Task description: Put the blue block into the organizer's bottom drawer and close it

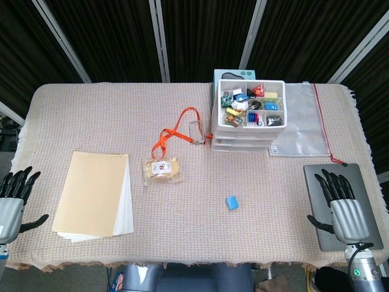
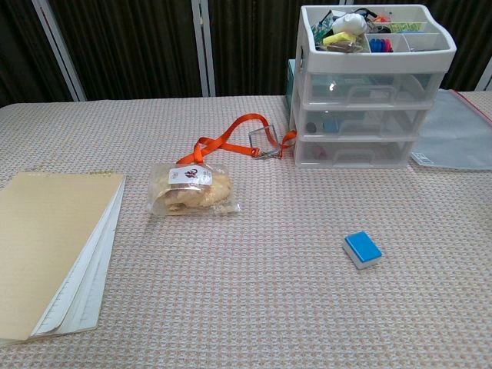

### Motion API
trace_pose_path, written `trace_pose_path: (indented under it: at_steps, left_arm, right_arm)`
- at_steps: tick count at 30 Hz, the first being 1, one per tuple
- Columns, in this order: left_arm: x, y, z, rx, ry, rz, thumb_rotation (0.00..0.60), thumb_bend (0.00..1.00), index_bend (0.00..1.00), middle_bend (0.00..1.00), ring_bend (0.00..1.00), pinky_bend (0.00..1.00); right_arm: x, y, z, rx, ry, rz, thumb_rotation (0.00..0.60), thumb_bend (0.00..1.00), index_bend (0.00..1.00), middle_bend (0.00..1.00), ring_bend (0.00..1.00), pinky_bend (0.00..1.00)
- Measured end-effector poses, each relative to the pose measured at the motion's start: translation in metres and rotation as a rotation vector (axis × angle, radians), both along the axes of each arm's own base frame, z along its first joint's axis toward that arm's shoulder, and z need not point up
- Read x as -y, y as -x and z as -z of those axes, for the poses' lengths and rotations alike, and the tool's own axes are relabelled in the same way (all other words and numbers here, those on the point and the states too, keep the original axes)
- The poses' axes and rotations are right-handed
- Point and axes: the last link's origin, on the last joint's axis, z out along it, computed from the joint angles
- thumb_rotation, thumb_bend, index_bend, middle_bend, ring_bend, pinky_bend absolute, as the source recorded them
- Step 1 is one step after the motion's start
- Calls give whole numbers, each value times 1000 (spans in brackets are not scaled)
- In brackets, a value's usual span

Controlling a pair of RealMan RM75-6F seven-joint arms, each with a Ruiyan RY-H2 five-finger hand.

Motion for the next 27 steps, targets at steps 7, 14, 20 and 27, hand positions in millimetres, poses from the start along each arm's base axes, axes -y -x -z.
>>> trace_pose_path:
  at_steps: [7,14,20,27]
  left_arm:
    - [0,0,0,1,0,-1,600,134,77,0,0,0]
    - [-1,0,-1,1,-4,2,600,134,77,0,0,0]
    - [-1,1,0,3,-1,-2,600,132,77,0,0,0]
    - [-1,1,-1,10,1,-1,600,133,77,0,0,0]
  right_arm:
    - [0,0,0,2,0,2,600,60,70,0,0,43]
    - [0,0,0,4,-1,1,600,61,70,0,0,43]
    - [1,-3,1,18,-5,-5,600,63,74,1,0,44]
    - [3,-10,-1,47,15,-24,600,86,94,340,372,381]
